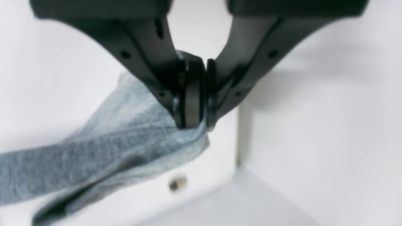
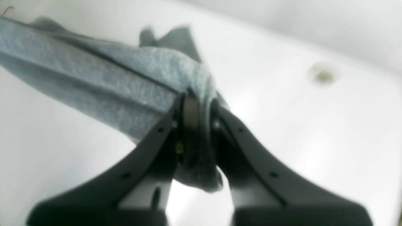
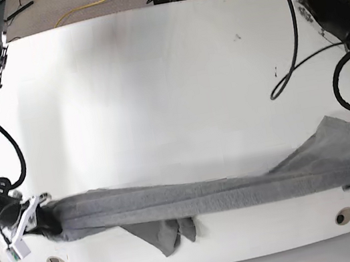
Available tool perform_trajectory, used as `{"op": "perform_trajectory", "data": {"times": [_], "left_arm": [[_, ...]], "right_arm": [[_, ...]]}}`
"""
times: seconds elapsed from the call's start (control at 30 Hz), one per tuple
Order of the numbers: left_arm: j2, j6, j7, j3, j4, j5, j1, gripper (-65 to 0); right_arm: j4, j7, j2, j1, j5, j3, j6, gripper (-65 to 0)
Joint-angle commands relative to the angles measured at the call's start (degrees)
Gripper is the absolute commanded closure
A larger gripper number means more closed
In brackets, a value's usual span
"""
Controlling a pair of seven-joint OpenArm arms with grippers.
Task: Fold the T-shirt properly
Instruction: 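Lift the shirt with both grippers, stretch it taut and swing it over the table, then lay the stretched shirt edge down on the table with both grippers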
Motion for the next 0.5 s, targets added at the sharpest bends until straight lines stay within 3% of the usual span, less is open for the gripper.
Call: {"op": "perform_trajectory", "data": {"times": [0.0, 0.27, 0.47], "left_arm": [[-0.9, 0.1, -3.2, -0.1, 1.1, 0.4, 3.6, 0.0], [-0.9, 0.1, -11.1, -0.1, 1.1, 0.4, 23.9, 0.0], [-1.3, 0.1, -12.0, -0.1, 0.8, 0.6, 33.2, -0.1]], "right_arm": [[0.9, 1.2, 0.5, -1.9, -0.1, 2.6, -0.3, -2.1], [1.0, 1.8, -1.9, -16.0, -0.1, 6.3, -0.3, -2.1], [0.8, 1.8, -1.7, -22.5, 3.2, 7.0, -0.3, -2.1]]}}
